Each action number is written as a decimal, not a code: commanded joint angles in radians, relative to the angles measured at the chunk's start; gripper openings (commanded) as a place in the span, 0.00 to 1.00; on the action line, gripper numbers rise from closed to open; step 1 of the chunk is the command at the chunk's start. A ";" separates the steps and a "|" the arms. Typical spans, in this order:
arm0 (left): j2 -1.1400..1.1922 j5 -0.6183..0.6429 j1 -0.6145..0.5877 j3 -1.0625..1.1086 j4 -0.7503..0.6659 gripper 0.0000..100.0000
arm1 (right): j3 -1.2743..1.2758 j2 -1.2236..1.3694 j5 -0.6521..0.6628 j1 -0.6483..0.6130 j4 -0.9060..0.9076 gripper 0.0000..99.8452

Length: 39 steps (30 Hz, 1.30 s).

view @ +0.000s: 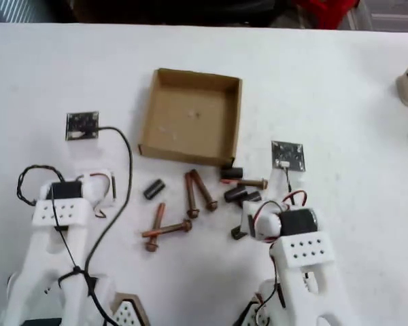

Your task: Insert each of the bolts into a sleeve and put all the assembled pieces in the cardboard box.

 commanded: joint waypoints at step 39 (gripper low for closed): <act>0.002 0.003 -0.005 0.043 -0.115 0.02 | -0.126 0.481 -0.104 -0.183 -0.171 0.19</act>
